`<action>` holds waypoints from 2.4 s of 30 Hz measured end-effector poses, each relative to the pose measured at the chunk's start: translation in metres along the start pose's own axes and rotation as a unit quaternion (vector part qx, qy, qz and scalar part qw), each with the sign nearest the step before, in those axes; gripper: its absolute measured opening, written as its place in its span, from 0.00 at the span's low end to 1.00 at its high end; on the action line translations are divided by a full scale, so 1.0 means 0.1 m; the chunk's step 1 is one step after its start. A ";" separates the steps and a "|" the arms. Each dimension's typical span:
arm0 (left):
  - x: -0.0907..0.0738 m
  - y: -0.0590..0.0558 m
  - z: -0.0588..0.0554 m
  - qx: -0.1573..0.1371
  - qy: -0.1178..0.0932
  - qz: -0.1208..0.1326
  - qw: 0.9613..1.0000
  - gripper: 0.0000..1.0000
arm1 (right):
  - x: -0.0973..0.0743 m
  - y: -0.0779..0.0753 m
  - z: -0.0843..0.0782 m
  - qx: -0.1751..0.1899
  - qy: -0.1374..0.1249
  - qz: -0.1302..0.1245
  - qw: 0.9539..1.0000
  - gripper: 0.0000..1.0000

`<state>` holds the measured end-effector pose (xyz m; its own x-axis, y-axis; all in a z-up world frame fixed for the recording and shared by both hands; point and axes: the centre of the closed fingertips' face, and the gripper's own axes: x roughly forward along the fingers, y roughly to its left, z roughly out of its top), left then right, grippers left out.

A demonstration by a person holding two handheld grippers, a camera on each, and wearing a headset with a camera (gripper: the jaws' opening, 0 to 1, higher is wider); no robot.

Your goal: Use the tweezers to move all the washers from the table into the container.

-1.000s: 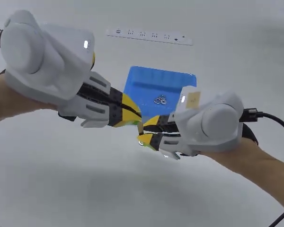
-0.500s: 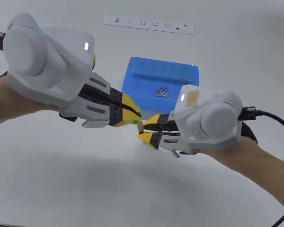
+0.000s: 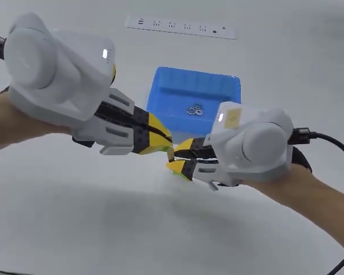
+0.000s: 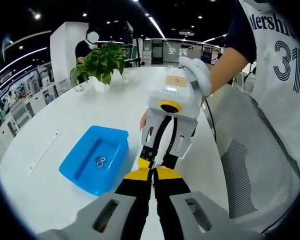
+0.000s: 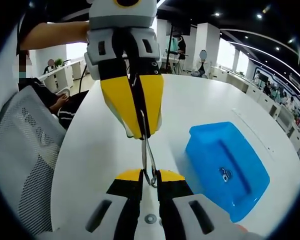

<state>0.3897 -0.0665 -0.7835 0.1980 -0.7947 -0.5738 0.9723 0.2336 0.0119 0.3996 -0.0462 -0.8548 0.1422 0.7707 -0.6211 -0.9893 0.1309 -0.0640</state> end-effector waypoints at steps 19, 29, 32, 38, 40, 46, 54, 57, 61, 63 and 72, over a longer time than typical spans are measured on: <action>0.00 0.00 0.13 0.003 0.001 -0.003 1.000 0.05 | -0.09 -0.01 0.05 0.000 -0.001 -0.001 1.000 0.11; -0.07 0.07 0.34 0.032 0.002 0.001 0.999 0.05 | -0.22 -0.13 0.20 -0.011 -0.014 -0.022 1.000 0.11; -0.10 0.10 0.42 0.049 0.000 0.007 0.999 0.05 | -0.28 -0.21 0.27 -0.025 -0.017 -0.036 0.999 0.11; -0.13 0.19 0.55 0.071 -0.005 0.013 0.997 0.05 | -0.39 -0.33 0.37 -0.042 -0.021 -0.050 0.998 0.11; -0.13 0.25 0.56 0.075 -0.007 0.014 0.997 0.05 | -0.43 -0.40 0.40 -0.048 -0.020 -0.057 0.997 0.11; -0.14 0.40 0.67 0.092 -0.009 0.014 0.996 0.05 | -0.49 -0.56 0.45 -0.054 -0.024 -0.073 0.996 0.11; -0.08 0.63 0.75 0.111 -0.009 0.014 0.994 0.05 | -0.55 -0.78 0.47 -0.052 -0.030 -0.088 0.994 0.11; -0.03 0.70 0.76 0.116 -0.008 0.011 0.993 0.05 | -0.55 -0.87 0.45 -0.053 -0.028 -0.093 0.994 0.11; 0.02 0.75 0.76 0.122 -0.006 0.005 0.992 0.05 | -0.54 -0.94 0.41 -0.055 -0.023 -0.095 0.994 0.11; 0.05 0.80 0.75 0.123 -0.005 0.005 0.992 0.05 | -0.52 -0.99 0.40 -0.051 -0.023 -0.097 0.994 0.11; 0.16 0.92 0.65 0.107 -0.006 0.006 0.994 0.05 | -0.39 -1.11 0.29 -0.041 -0.013 -0.099 0.994 0.11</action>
<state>0.4901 -0.0939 -0.7380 0.2096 -0.7992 -0.5634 0.9739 0.1197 0.1926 0.5052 -0.0728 -0.8009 0.3349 0.7505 -0.5697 -0.9407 0.2322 -0.2472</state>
